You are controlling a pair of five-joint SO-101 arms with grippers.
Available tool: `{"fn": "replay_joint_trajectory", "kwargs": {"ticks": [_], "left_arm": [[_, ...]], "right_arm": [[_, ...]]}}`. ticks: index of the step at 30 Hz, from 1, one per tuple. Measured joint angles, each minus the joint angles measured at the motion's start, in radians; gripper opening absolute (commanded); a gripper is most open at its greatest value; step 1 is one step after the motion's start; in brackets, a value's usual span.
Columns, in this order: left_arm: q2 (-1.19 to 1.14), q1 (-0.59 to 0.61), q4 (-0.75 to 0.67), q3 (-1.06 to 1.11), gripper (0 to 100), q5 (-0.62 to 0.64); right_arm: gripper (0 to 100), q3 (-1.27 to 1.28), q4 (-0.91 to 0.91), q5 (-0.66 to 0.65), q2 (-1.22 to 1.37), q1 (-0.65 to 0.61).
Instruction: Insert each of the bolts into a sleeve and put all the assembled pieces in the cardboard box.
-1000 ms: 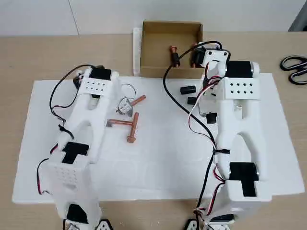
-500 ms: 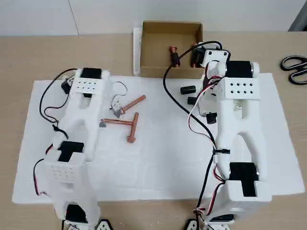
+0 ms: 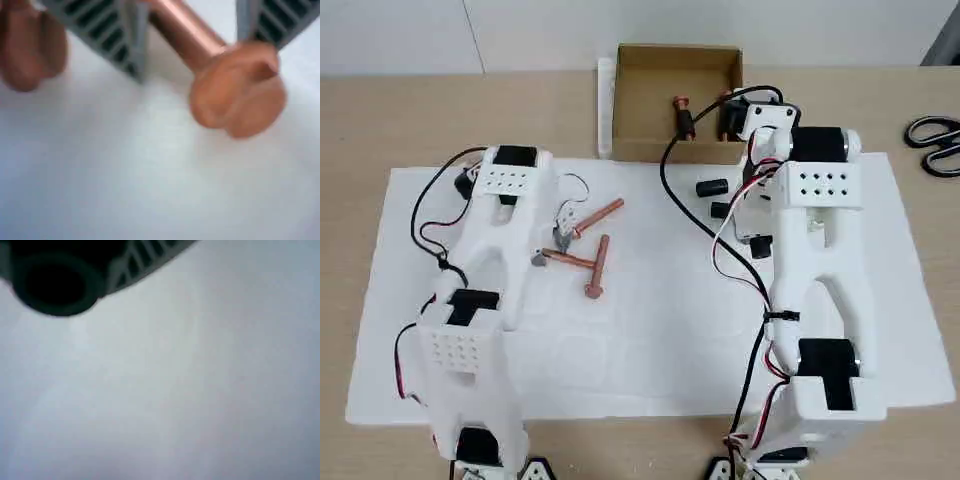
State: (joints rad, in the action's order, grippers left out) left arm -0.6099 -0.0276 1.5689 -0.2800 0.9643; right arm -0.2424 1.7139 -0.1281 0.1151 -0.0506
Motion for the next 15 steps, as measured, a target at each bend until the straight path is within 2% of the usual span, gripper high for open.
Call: {"fn": "replay_joint_trajectory", "kwargs": {"ticks": [4, 11, 15], "left_arm": [[-0.017, -0.002, 0.021, -0.038, 0, -0.003], [-0.034, 0.011, 0.149, -0.157, 0, -0.015], [-0.034, 0.011, 0.158, -0.207, 0, -0.13]], "right_arm": [[0.4, 0.0, 0.0, 0.0, 0.0, 0.0], [0.4, 0.0, 0.0, 0.0, 0.0, 0.0], [0.4, 0.0, 0.0, 0.0, 0.0, 0.0]]}}
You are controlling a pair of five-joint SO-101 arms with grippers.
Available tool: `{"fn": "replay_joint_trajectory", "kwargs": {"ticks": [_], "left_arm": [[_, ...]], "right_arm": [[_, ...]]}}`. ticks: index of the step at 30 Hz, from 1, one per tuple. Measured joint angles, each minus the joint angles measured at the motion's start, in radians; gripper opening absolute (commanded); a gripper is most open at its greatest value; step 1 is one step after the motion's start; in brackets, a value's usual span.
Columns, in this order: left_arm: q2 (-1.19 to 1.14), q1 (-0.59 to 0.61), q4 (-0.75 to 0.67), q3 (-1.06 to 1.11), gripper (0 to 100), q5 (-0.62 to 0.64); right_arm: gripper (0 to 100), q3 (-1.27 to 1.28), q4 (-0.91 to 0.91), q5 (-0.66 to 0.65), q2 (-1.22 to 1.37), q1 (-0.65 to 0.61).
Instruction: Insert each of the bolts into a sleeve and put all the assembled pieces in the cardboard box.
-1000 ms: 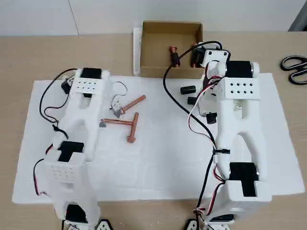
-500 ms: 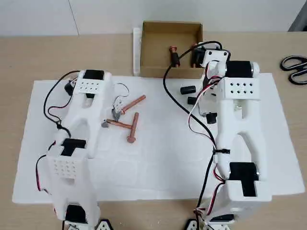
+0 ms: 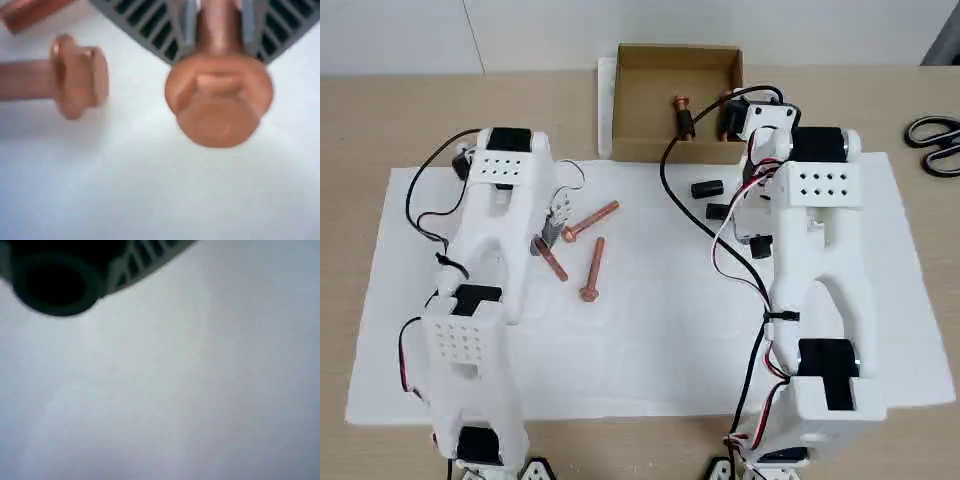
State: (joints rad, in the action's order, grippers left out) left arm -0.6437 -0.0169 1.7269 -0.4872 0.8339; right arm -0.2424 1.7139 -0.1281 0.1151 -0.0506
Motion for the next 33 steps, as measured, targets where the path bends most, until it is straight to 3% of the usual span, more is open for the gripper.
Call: {"fn": "replay_joint_trajectory", "kwargs": {"ticks": [4, 10, 12, 17, 33], "left_arm": [[-0.002, 0.003, 0.005, 0.0, 0, -0.216], [-0.005, 0.029, 0.006, 0.005, 1, -0.658], [-0.005, 0.035, 0.006, 0.009, 2, -0.744], [-0.005, 0.038, 0.006, 0.023, 11, -0.802], [-0.005, 0.046, -0.058, 0.023, 11, -0.809]], "right_arm": [[0.4, 0.0, 0.0, 0.0, 0.0, 0.0], [0.4, 0.0, 0.0, 0.0, 0.0, 0.0], [0.4, 0.0, 0.0, 0.0, 0.0, 0.0], [0.4, 0.0, 0.0, 0.0, 0.0, 0.0], [0.4, 0.0, 0.0, 0.0, 0.0, 0.0]]}}
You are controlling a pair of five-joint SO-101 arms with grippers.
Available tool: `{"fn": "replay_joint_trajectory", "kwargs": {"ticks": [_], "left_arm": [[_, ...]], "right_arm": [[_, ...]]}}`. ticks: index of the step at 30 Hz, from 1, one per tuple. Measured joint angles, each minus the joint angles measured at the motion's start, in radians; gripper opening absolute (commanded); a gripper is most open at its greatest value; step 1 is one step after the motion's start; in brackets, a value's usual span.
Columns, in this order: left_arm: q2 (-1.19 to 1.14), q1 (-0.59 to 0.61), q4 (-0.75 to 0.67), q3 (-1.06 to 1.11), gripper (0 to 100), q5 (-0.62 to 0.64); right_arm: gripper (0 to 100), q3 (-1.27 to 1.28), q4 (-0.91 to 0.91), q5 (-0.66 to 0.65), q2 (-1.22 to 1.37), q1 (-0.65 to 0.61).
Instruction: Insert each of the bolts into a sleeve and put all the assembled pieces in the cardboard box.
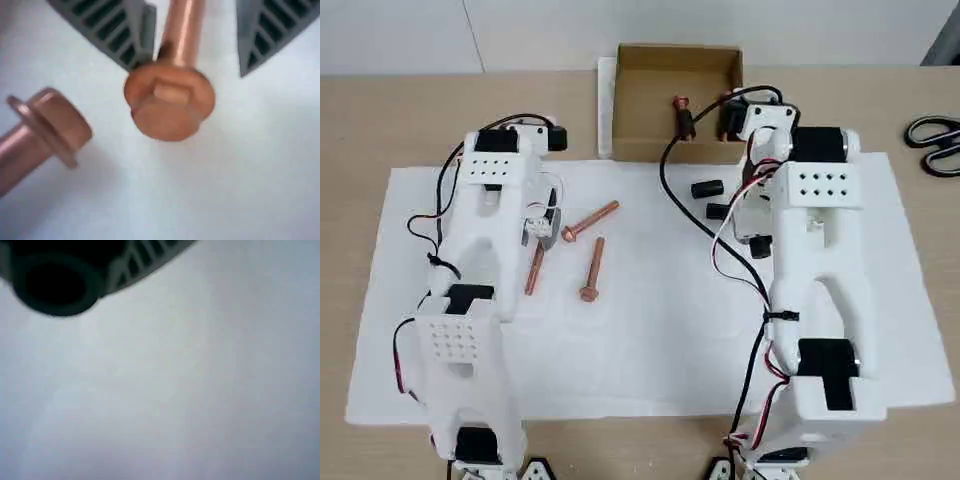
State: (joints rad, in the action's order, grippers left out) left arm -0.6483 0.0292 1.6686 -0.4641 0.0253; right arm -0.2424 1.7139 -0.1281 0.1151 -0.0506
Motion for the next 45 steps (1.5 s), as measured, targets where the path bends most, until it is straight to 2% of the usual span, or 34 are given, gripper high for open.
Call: {"fn": "replay_joint_trajectory", "kwargs": {"ticks": [10, 13, 18, 29, 39, 45], "left_arm": [[0.005, -0.003, -0.097, 0.124, 11, -0.003], [0.006, -0.003, -0.11, 0.135, 7, -0.005], [0.008, -0.009, -0.121, 0.138, 0, 0.0], [0.046, -0.009, -0.091, 0.127, 1, 0.02], [0.399, 0.0, 0.011, 0.126, 1, 0.0], [0.577, 0.0, 0.063, 0.126, 1, -0.009]], "right_arm": [[0.4, 0.0, 0.0, 0.0, 0.0, 0.0], [0.4, 0.0, 0.0, 0.0, 0.0, 0.0], [0.4, 0.0, 0.0, 0.0, 0.0, 0.0], [0.5, 0.0, 0.0, 0.0, 0.0, 0.0], [0.4, -0.04, 0.0, 0.0, -0.006, -0.06], [0.4, -0.054, 0.0, 0.0, -0.181, -0.064]]}}
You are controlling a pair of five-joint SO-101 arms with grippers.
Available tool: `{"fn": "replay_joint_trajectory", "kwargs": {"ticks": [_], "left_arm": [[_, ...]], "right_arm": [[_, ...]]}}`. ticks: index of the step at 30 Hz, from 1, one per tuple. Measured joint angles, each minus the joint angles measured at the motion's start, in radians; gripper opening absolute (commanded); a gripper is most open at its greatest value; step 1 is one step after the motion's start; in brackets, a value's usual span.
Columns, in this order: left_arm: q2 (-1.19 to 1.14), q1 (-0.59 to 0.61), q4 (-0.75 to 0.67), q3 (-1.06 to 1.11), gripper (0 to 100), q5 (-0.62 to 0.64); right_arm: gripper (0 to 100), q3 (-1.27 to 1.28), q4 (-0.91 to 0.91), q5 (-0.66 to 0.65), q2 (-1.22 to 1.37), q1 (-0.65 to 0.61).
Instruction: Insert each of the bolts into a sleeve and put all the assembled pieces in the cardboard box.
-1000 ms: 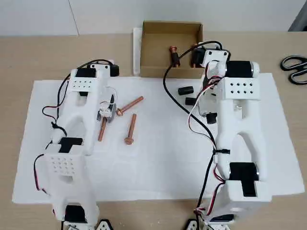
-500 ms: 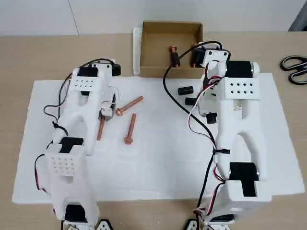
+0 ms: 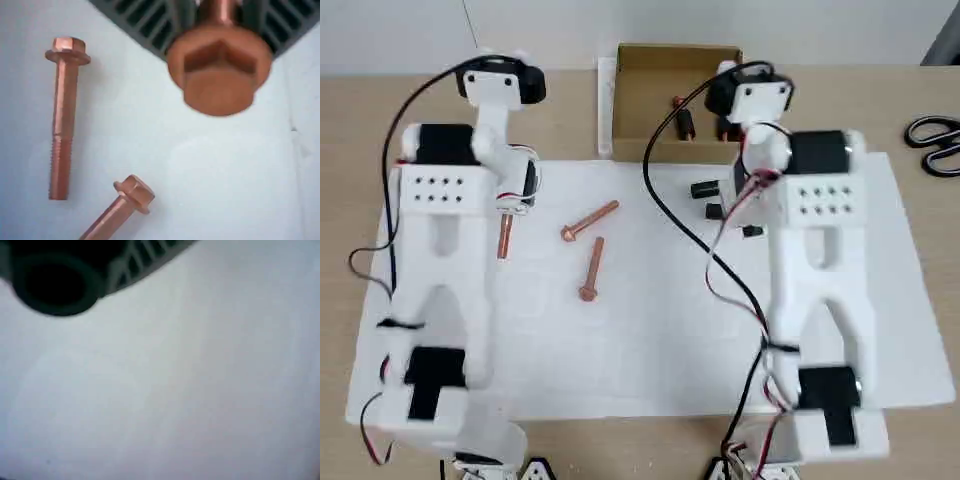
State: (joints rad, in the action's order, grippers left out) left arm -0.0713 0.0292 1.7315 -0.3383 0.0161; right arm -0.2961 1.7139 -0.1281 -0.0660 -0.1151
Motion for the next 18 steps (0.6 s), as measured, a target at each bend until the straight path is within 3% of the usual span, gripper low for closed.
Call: {"fn": "replay_joint_trajectory", "kwargs": {"ticks": [9, 18], "left_arm": [[0.279, 0.0, 0.003, 0.006, 1, 0.002], [0.637, 0.0, -0.029, 0.199, 1, 0.0]], "right_arm": [[0.4, 0.04, 0.0, 0.0, -0.407, -0.002], [0.4, 0.417, -0.048, 0.0, -0.773, -0.002]]}}
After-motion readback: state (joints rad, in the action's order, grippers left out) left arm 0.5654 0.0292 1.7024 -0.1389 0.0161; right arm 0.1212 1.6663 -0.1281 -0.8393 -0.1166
